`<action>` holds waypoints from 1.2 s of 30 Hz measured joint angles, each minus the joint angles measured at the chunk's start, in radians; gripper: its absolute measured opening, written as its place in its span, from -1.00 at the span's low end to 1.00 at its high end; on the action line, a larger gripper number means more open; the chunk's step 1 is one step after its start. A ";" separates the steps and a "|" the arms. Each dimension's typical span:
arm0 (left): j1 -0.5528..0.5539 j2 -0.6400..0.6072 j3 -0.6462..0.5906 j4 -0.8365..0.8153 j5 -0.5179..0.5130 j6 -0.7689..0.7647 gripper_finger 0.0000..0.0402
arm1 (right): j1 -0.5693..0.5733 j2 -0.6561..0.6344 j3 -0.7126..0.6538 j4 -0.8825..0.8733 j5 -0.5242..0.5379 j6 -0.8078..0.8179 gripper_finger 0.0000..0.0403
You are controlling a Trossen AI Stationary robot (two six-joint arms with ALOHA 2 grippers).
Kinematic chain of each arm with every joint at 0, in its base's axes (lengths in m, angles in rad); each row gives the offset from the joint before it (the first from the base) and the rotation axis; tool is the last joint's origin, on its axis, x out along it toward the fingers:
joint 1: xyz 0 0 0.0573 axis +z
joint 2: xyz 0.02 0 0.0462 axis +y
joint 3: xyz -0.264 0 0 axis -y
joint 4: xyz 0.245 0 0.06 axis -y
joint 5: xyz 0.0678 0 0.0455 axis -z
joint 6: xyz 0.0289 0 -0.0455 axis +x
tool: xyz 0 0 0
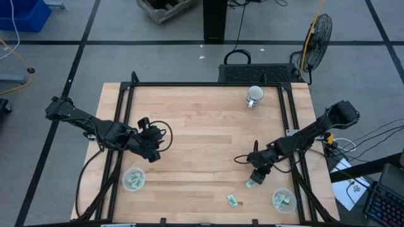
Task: Pick and place Stevia / Truvia into bins
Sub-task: Put the stevia packet into the bottom transparent container
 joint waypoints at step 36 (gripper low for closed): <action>0.000 0.000 0.000 0.003 -0.036 0.037 -0.39 | 0.349 -0.408 -0.002 -0.191 -0.305 0.931 -1.00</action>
